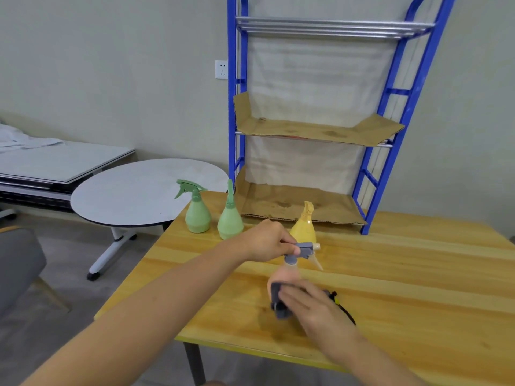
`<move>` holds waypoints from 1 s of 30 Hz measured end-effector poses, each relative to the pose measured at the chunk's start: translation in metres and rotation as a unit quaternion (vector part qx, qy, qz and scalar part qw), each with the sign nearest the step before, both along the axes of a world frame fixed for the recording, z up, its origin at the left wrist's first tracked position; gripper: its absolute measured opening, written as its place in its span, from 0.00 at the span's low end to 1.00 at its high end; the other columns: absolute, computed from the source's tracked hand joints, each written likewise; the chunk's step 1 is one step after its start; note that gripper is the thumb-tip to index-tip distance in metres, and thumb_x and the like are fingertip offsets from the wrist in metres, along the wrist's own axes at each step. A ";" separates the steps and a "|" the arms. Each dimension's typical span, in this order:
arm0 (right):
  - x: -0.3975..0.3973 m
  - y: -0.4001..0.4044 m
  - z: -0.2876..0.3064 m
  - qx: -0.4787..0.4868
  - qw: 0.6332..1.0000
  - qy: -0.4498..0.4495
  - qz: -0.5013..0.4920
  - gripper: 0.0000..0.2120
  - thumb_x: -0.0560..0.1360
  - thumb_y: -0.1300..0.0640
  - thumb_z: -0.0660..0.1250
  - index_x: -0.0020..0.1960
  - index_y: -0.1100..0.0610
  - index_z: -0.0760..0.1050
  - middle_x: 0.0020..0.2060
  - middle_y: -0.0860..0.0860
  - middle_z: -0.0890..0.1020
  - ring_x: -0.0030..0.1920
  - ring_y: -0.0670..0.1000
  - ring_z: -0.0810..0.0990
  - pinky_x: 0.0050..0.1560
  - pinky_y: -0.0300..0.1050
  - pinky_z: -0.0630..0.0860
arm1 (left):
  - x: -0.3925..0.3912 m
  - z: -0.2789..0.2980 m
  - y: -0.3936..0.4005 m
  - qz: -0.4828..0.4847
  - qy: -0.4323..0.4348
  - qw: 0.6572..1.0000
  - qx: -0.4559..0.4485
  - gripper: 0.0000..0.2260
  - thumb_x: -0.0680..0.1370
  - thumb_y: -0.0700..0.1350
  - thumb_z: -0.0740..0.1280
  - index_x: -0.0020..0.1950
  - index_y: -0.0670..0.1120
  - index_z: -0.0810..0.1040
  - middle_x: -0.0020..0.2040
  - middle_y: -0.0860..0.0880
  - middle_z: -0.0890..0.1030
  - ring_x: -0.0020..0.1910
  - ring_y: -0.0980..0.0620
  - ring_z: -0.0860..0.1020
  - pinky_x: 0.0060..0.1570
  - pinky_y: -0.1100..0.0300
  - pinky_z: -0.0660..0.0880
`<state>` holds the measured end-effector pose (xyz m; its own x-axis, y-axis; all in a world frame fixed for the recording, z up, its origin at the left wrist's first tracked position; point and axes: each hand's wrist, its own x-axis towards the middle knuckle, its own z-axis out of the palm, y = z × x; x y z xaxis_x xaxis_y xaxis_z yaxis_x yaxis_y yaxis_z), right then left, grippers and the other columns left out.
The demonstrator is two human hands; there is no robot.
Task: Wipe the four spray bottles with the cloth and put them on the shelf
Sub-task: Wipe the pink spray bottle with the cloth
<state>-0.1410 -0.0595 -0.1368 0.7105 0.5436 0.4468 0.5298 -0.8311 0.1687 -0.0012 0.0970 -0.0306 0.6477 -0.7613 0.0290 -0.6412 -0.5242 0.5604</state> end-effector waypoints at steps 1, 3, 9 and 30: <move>0.006 -0.004 0.004 0.054 0.998 -0.020 -0.022 0.14 0.76 0.61 0.62 0.61 0.60 0.77 0.59 0.49 0.78 0.60 0.50 0.72 0.67 0.39 0.67 | 0.001 -0.002 0.000 -0.001 -0.005 1.000 0.001 0.15 0.81 0.54 0.68 0.47 0.44 0.86 0.32 0.45 0.75 0.32 0.56 0.67 0.34 0.62 0.65; 0.010 -0.005 0.006 0.103 0.993 -0.037 -0.050 0.17 0.74 0.64 0.67 0.63 0.62 0.76 0.61 0.51 0.77 0.61 0.52 0.72 0.66 0.42 0.67 | 0.003 -0.004 0.000 0.000 -0.006 1.000 -0.002 0.16 0.81 0.55 0.67 0.51 0.43 0.86 0.38 0.40 0.81 0.34 0.56 0.70 0.37 0.61 0.68; -0.002 -0.003 -0.020 -0.010 1.000 0.017 0.014 0.17 0.70 0.61 0.75 0.58 0.58 0.81 0.56 0.48 0.80 0.59 0.49 0.72 0.63 0.39 0.70 | 0.002 -0.005 0.001 0.003 -0.010 1.000 -0.008 0.13 0.81 0.53 0.67 0.55 0.47 0.87 0.36 0.47 0.80 0.31 0.60 0.70 0.34 0.67 0.66; 0.001 0.000 -0.010 0.268 0.946 0.067 -0.167 0.19 0.68 0.70 0.72 0.56 0.57 0.80 0.46 0.46 0.83 0.50 0.49 0.75 0.49 0.41 0.76 | 0.009 -0.022 0.010 0.013 -0.024 0.998 -0.059 0.08 0.81 0.51 0.66 0.56 0.56 0.84 0.46 0.53 0.86 0.45 0.50 0.83 0.52 0.44 0.79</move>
